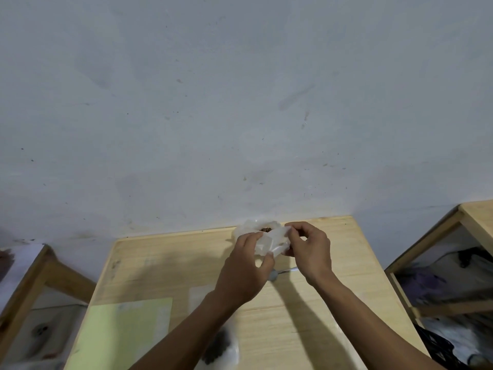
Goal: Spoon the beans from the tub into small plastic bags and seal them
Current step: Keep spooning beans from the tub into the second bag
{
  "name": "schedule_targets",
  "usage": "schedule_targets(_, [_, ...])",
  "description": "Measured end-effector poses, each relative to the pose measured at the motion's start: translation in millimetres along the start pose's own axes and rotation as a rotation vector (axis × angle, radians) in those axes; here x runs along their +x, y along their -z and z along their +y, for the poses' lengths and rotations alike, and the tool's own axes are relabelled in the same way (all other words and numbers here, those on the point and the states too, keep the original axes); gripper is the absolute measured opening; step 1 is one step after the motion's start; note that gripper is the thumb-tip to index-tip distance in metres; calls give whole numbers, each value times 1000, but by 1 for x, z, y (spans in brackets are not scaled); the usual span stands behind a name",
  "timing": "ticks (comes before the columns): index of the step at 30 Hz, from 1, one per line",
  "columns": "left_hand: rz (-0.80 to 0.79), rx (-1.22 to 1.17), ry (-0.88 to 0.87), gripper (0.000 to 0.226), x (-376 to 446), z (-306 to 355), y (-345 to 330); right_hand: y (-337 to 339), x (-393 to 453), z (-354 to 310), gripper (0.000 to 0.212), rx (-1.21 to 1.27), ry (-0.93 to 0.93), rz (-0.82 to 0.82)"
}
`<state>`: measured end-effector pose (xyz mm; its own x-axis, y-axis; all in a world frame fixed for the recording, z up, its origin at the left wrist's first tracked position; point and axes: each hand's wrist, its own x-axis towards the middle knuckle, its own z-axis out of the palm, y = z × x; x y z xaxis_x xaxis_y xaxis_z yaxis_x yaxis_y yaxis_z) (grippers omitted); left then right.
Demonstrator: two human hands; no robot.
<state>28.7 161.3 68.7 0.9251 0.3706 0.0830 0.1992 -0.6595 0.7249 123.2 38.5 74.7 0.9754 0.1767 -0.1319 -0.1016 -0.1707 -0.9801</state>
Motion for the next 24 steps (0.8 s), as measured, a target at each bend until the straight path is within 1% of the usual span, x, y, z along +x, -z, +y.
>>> schedule_targets(2, [18, 9, -24, 49, -4, -3, 0, -1, 0, 1, 19, 28, -12, 3])
schedule_targets(4, [8, 30, -67, 59, -5, -8, 1, -1, 1, 2, 20, 80, -61, -20])
schedule_targets(6, [26, 145, -122, 73, -5, -15, 0, -1, 2, 0, 22, 135, -147, -65])
schedule_targets(8, [86, 260, -141, 80, -5, -23, -4, -4, 0, -2, 21, 159, -223, -103])
schedule_targets(11, [145, 288, -88, 75, -8, -29, -9, -8, -2, -6, 17, 199, -282, -144])
schedule_targets(14, [181, 265, -86, 70, -9, -35, -11, -9, -2, -6, 13, 244, -338, -183])
schedule_targets(18, [219, 210, -80, 59, -5, -43, -7, -6, 4, 2, 15, 243, -342, -306])
schedule_targets(20, [232, 198, -75, 52, -4, -46, 1, 0, 10, 16, 15, 175, -279, -309])
schedule_targets(21, [239, 199, -77, 50, -5, -48, 6, 3, 14, 26, 14, 81, -230, -290])
schedule_targets(23, [244, 207, -70, 49, -9, -56, 17, 10, 22, 51, 18, -263, -111, -262])
schedule_targets(24, [239, 215, -50, 51, -11, -61, 21, 14, 25, 64, 22, -460, -56, -281])
